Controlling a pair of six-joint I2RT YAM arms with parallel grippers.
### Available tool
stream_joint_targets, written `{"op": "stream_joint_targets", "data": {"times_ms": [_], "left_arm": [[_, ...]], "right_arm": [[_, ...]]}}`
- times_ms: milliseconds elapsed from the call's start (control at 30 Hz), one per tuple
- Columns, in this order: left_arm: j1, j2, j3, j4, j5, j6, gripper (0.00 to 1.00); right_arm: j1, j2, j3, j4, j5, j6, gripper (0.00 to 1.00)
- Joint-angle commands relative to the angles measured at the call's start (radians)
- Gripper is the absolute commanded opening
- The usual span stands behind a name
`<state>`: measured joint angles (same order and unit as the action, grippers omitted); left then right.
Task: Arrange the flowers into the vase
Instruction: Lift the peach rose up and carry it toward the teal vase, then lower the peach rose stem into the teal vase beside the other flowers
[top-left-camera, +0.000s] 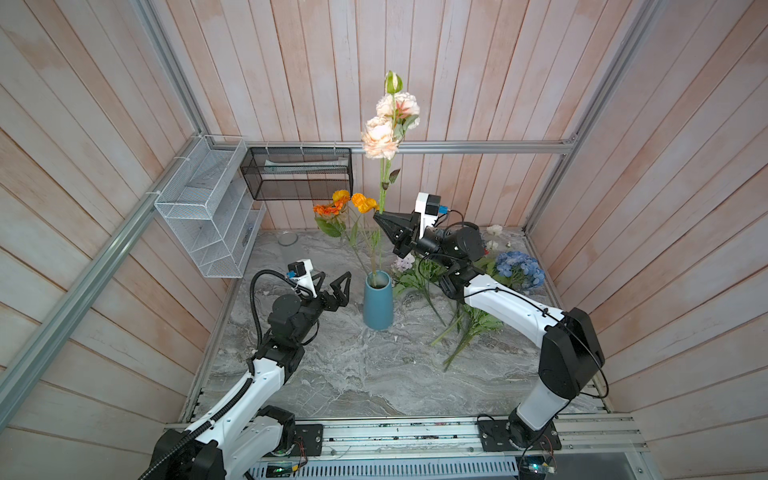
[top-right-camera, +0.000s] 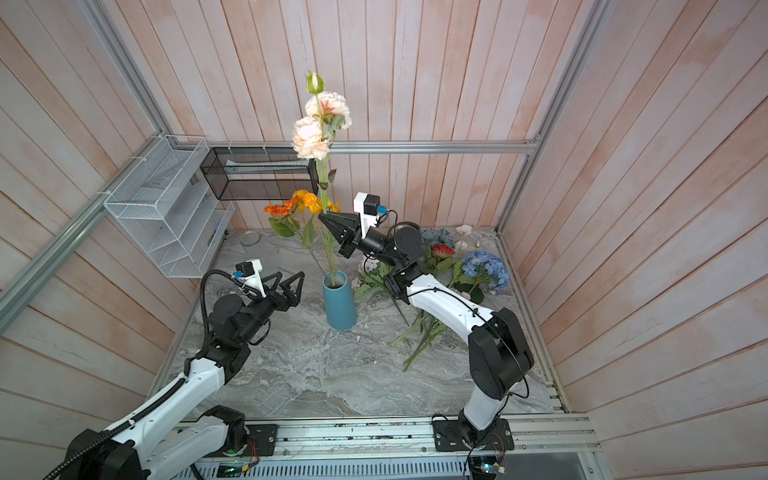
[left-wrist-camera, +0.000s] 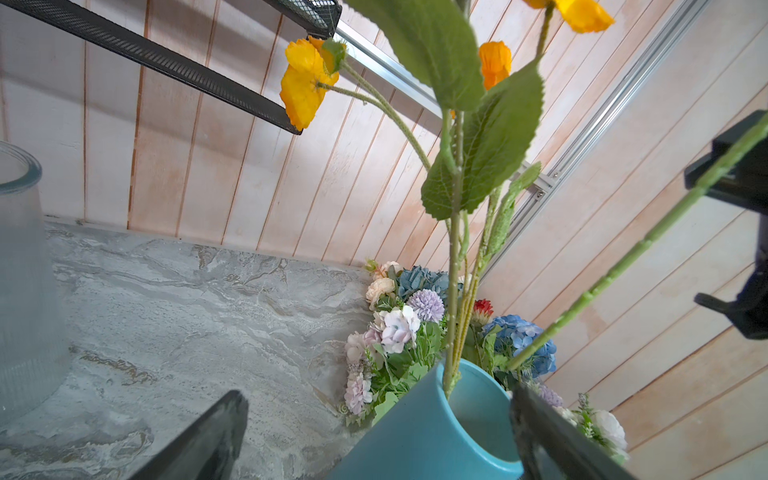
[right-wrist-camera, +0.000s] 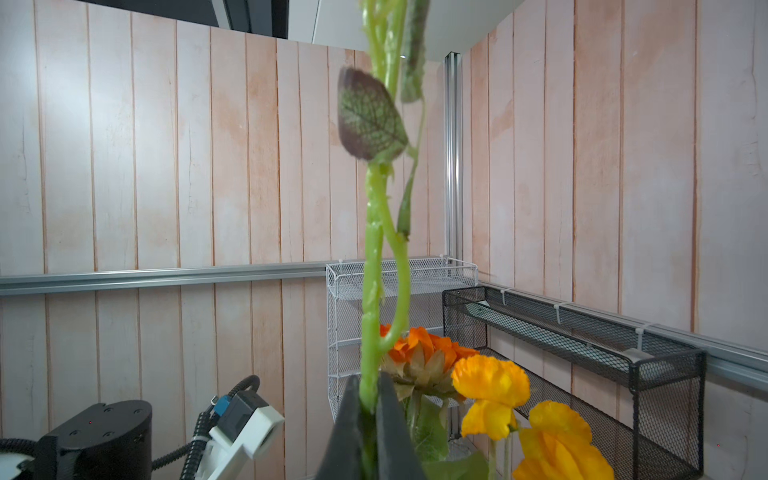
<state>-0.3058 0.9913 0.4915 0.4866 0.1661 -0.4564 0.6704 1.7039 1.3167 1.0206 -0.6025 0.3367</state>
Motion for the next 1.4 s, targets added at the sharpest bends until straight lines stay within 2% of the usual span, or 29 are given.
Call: {"op": "stream_joint_targets", "data": {"times_ms": [0,233,467,667,867,1367], "left_arm": [[0.005,0.006,-0.007,0.014,0.057,0.010,1.00],[0.005,-0.010,-0.004,0.042,0.119,0.038,1.00],[-0.017,-0.027,0.024,0.034,0.179,0.084,1.00],[-0.036,-0.010,0.054,0.043,0.191,0.082,1.00],[-0.038,0.002,0.068,0.038,0.203,0.083,1.00],[-0.041,0.027,0.075,0.035,0.191,0.067,1.00]], "right_arm": [[0.011,0.028,-0.050,0.108,0.021,-0.021,0.00],[0.026,0.018,-0.177,0.097,0.035,-0.083,0.00],[0.028,-0.028,-0.282,-0.080,0.077,-0.195,0.00],[0.043,-0.050,-0.303,-0.197,0.134,-0.294,0.00],[0.049,-0.069,-0.327,-0.279,0.157,-0.317,0.00],[0.078,-0.087,-0.358,-0.389,0.230,-0.360,0.15]]}}
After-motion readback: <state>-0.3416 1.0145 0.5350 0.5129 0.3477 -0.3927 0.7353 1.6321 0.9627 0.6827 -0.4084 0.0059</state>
